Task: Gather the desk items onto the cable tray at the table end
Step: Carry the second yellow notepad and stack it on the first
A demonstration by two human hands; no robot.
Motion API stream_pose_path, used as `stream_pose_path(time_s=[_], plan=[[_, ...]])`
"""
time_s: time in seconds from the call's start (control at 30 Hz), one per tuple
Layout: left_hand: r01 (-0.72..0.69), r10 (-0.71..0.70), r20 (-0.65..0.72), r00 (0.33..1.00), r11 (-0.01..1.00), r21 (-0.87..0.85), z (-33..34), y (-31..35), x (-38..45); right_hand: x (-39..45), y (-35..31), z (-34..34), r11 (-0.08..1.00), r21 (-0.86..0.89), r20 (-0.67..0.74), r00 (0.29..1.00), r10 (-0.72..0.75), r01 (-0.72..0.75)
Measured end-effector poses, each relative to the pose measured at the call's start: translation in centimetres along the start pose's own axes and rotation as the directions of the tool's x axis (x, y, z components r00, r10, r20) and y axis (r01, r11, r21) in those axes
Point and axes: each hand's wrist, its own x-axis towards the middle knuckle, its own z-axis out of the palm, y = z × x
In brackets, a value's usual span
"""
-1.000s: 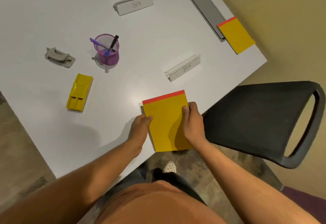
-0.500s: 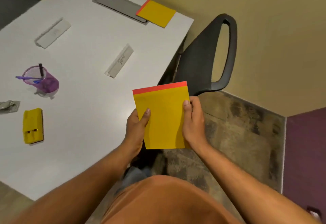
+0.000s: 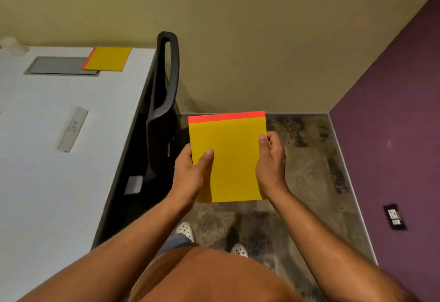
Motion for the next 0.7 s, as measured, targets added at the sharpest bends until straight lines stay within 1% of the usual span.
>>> stream_pose_path(time_s=[0.17,0.33,0.57,0.7], plan=[[-0.01,0.009,0.062,0.998,1.0,0.012,4.6,1.7,2.9,4.0,1.2,-3.3,0.997,0.065,-0.086,0.996,0.039,-0.034],[0.013,-0.012,0.051,0.999,1.0,-0.026,8.3,2.2,7.7,9.3,2.1,-4.5,0.996,0.057,-0.107,0.992,0.069,-0.064],[0.055,-0.051,0.031,0.998,0.989,-0.135,11.8,2.6,17.0,19.9,2.4,-3.2,0.998,0.001,-0.045,0.997,0.064,-0.064],[0.094,-0.098,-0.006,0.995,0.965,-0.244,12.5,3.4,22.4,25.9,1.6,-1.2,0.995,-0.045,0.021,0.996,0.085,-0.084]])
